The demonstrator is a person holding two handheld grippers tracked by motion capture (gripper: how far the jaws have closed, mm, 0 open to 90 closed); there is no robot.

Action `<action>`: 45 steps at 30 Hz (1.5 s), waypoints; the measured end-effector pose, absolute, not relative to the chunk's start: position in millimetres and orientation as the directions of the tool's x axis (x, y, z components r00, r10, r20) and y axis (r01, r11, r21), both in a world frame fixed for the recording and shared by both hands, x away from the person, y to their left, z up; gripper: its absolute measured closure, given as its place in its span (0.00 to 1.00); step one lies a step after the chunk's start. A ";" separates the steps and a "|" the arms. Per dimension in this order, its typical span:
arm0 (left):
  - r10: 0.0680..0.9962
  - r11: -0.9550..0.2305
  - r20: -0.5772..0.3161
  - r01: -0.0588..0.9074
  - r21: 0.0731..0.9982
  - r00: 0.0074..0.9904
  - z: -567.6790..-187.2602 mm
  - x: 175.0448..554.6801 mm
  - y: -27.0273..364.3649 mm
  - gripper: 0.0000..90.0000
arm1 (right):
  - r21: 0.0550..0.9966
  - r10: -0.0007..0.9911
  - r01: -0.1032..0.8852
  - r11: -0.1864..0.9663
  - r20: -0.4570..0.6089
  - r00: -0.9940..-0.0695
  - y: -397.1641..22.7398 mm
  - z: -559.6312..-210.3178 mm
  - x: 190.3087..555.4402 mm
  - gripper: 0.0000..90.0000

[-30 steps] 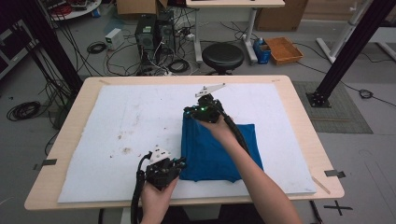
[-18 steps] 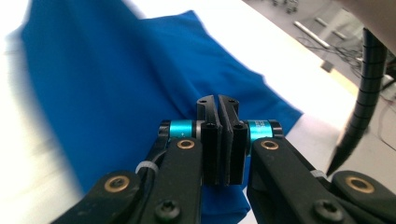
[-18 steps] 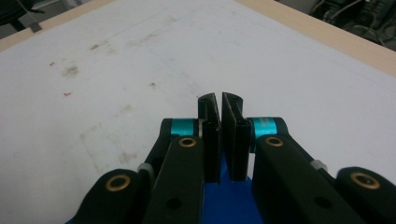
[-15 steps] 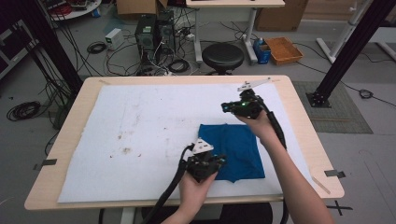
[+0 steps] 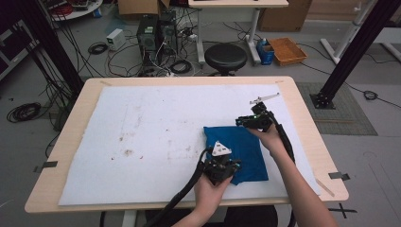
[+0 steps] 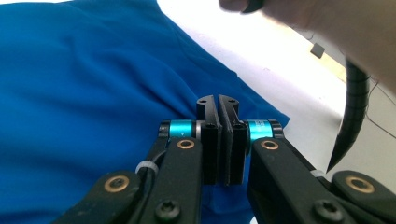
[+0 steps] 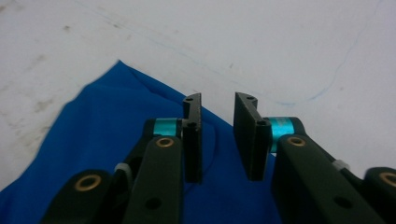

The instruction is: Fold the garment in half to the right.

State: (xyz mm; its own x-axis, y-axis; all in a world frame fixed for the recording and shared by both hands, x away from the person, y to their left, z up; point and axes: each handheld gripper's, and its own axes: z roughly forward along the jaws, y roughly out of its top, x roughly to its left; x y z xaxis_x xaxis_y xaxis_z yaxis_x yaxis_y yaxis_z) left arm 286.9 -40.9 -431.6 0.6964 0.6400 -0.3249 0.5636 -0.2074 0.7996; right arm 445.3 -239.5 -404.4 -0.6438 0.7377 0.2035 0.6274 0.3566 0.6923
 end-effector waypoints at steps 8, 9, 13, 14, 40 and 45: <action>0.639 -0.204 -0.326 0.563 0.801 0.696 -432.1 285.2 -37.5 0.97 | 0.636 0.731 0.647 0.420 0.186 -0.657 -218.5 -428.3 452.9 0.86; 0.641 -0.202 -0.326 0.563 0.802 0.695 -432.4 284.8 -37.7 0.97 | 0.631 0.725 0.643 0.434 0.179 -0.665 -216.6 -429.8 453.0 0.91; 0.637 -0.209 -0.323 0.561 0.801 0.700 -432.8 284.2 -37.2 0.97 | 0.645 0.724 0.617 0.452 0.139 -0.676 -216.2 -427.1 451.0 1.00; 0.636 -0.210 -0.324 0.561 0.801 0.700 -432.8 284.1 -37.2 0.97 | 0.650 0.724 0.613 0.450 0.136 -0.676 -217.8 -425.1 450.5 1.00; 0.577 -0.215 -0.357 0.558 0.801 0.735 -430.6 289.4 -102.4 0.97 | 0.632 0.732 0.581 0.513 0.030 -0.680 -267.0 -396.6 451.9 1.00; 0.547 -0.214 -0.358 0.540 0.814 0.757 -430.5 289.4 -114.6 0.88 | 0.627 0.746 0.575 0.526 -0.014 -0.666 -275.6 -396.3 452.3 1.00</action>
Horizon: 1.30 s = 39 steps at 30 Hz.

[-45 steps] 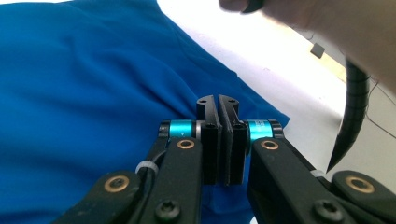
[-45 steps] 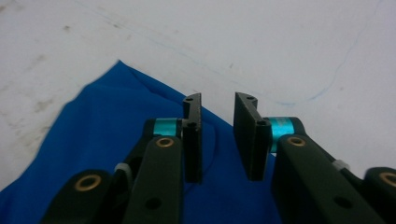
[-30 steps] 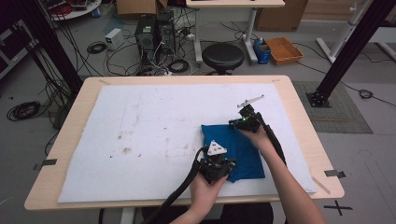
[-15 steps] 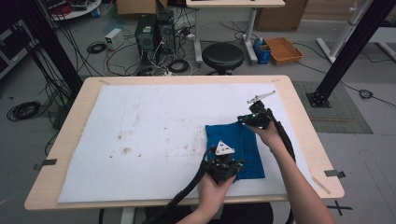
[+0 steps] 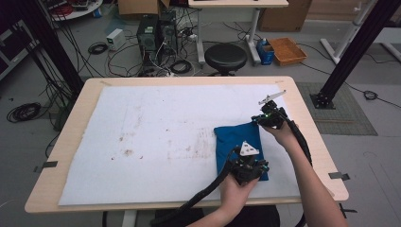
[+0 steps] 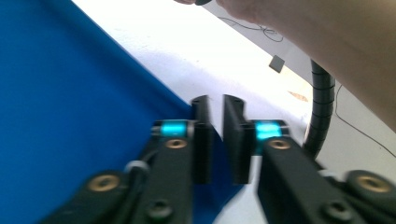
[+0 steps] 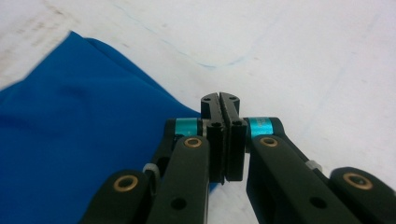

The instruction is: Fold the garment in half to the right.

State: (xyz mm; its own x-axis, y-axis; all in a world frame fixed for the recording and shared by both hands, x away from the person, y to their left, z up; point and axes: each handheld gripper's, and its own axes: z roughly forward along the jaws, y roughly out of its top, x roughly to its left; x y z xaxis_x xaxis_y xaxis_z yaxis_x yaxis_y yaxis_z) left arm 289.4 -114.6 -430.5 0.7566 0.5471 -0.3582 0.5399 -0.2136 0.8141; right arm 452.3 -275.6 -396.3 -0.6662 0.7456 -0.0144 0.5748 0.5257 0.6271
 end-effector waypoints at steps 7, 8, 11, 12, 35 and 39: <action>0.567 -0.186 -0.311 0.487 0.853 0.763 -420.2 289.9 -92.2 0.60 | 0.652 0.784 0.572 0.497 -0.055 -0.619 -285.9 -398.6 448.8 0.92; 0.567 -0.177 -0.314 0.485 0.856 0.762 -418.1 290.7 -85.8 0.59 | 0.659 0.788 0.576 0.483 -0.041 -0.615 -288.0 -398.3 447.9 0.88; 0.579 -0.180 -0.298 0.476 0.861 0.759 -412.0 293.1 -61.5 0.55 | 0.666 0.798 0.587 0.460 -0.019 -0.603 -292.8 -399.7 444.8 0.81; 0.594 -0.179 -0.285 0.469 0.865 0.752 -410.6 293.3 -51.7 0.55 | 0.670 0.798 0.586 0.456 -0.016 -0.603 -294.1 -400.1 443.1 0.80; 0.699 -0.312 -0.243 0.592 0.744 0.673 -448.6 282.4 6.5 0.61 | 0.638 0.649 0.543 0.546 0.087 -0.755 -161.6 -423.2 457.4 0.83; 0.676 -0.329 -0.240 0.576 0.749 0.697 -448.4 280.5 5.3 0.74 | 0.624 0.629 0.516 0.587 0.050 -0.776 -151.8 -428.8 459.5 0.99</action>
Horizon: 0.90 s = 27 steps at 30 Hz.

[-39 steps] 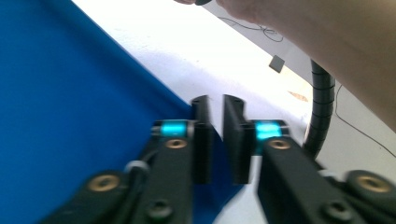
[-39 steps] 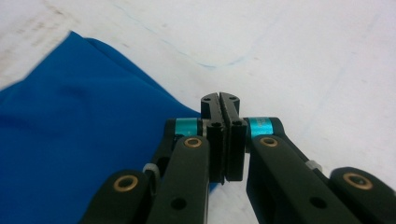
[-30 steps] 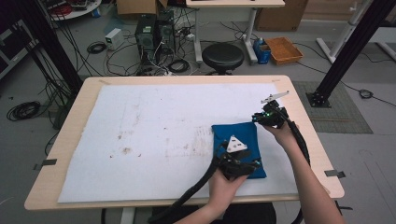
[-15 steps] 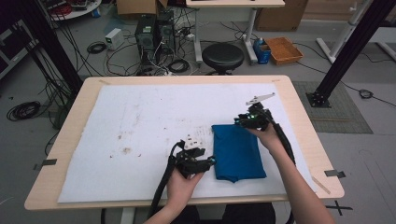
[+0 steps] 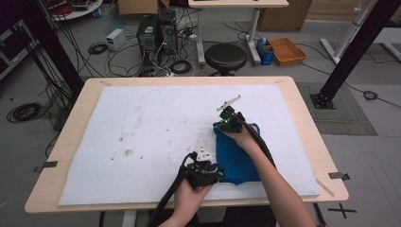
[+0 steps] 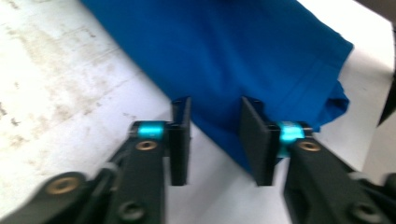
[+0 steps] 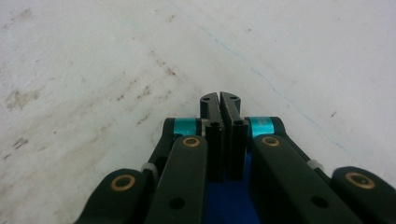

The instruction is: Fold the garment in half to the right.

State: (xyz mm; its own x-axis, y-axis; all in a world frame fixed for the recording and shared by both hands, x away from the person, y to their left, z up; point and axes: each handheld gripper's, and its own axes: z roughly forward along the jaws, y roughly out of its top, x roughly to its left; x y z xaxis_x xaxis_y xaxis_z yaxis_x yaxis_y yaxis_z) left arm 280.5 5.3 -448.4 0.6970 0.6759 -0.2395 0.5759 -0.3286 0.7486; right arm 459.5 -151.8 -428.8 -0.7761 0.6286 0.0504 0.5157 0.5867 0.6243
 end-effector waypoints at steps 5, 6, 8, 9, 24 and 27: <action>0.670 -0.343 -0.227 0.566 0.750 0.706 -448.6 278.2 3.2 0.85 | 0.653 0.660 0.528 0.543 0.056 -0.749 -154.6 -427.8 464.3 1.00; 0.671 -0.345 -0.225 0.566 0.749 0.707 -448.6 278.1 3.3 0.85 | 0.657 0.668 0.536 0.530 0.065 -0.741 -156.1 -427.8 465.4 1.00; 0.672 -0.351 -0.222 0.568 0.744 0.707 -448.9 277.8 3.9 0.85 | 0.661 0.674 0.544 0.517 0.077 -0.735 -158.3 -428.9 467.6 1.00; 0.673 -0.349 -0.224 0.569 0.745 0.705 -449.3 277.5 4.0 0.85 | 0.660 0.675 0.545 0.517 0.078 -0.734 -158.5 -429.5 467.9 0.99; 0.669 -0.305 -0.254 0.569 0.763 0.699 -434.0 273.8 30.3 0.62 | 0.781 0.728 0.448 0.436 -0.013 -0.685 -230.1 -380.5 403.0 0.70; 0.677 -0.282 -0.246 0.553 0.784 0.694 -427.1 275.6 42.6 0.60 | 0.806 0.757 0.441 0.395 -0.014 -0.653 -259.9 -380.0 370.7 0.70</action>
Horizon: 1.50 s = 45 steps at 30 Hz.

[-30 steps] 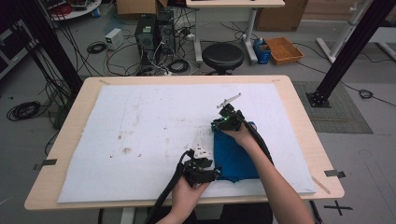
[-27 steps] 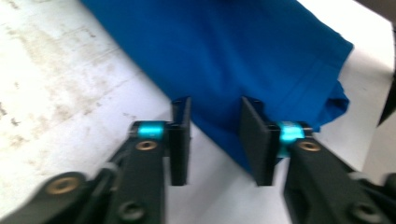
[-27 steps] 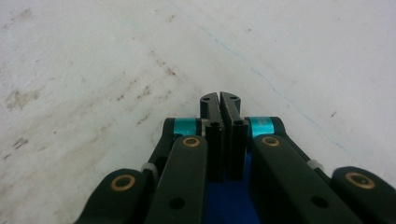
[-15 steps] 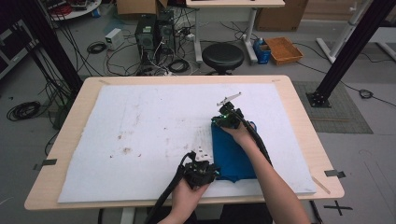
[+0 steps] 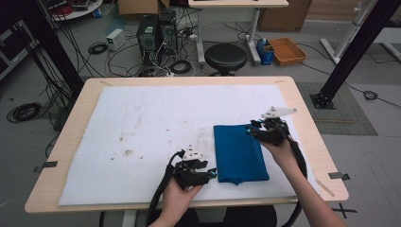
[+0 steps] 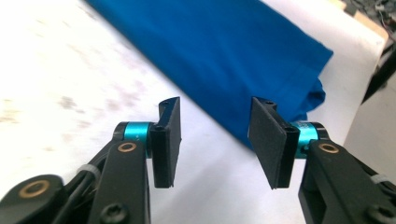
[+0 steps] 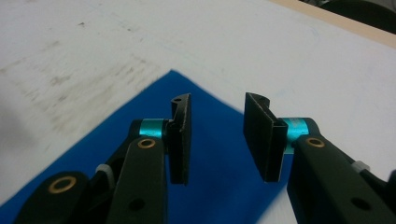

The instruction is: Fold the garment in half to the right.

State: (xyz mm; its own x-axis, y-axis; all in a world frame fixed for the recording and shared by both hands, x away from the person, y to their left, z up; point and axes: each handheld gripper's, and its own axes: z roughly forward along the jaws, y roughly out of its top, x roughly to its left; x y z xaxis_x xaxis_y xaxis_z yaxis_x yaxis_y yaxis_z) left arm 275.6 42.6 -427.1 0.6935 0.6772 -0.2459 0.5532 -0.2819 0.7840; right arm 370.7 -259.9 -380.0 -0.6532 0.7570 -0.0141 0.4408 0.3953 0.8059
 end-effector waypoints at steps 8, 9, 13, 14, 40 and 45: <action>0.708 -0.232 -0.234 0.533 0.814 0.666 -416.6 278.6 81.8 0.57 | 0.791 0.794 0.510 0.338 0.051 -0.605 -312.7 -407.2 286.9 0.69; 0.714 -0.224 -0.236 0.534 0.816 0.660 -415.9 278.4 86.4 0.57 | 0.785 0.792 0.522 0.333 0.066 -0.606 -315.7 -411.0 279.5 0.69; 0.733 -0.212 -0.223 0.527 0.823 0.643 -414.1 278.6 101.9 0.57 | 0.762 0.774 0.557 0.330 0.119 -0.622 -320.3 -425.1 257.8 0.70; 0.735 -0.205 -0.228 0.530 0.823 0.639 -414.1 278.8 104.7 0.56 | 0.757 0.768 0.561 0.335 0.126 -0.628 -319.8 -427.3 256.5 0.70; 0.749 -0.214 -0.141 0.438 0.873 0.648 -384.6 290.2 142.2 0.47 | 0.831 0.760 0.474 0.292 0.098 -0.642 -332.2 -408.0 268.6 0.48; 0.750 -0.250 -0.062 0.369 0.895 0.659 -368.6 300.4 155.1 0.44 | 0.871 0.776 0.444 0.208 0.129 -0.618 -341.9 -383.7 295.2 0.43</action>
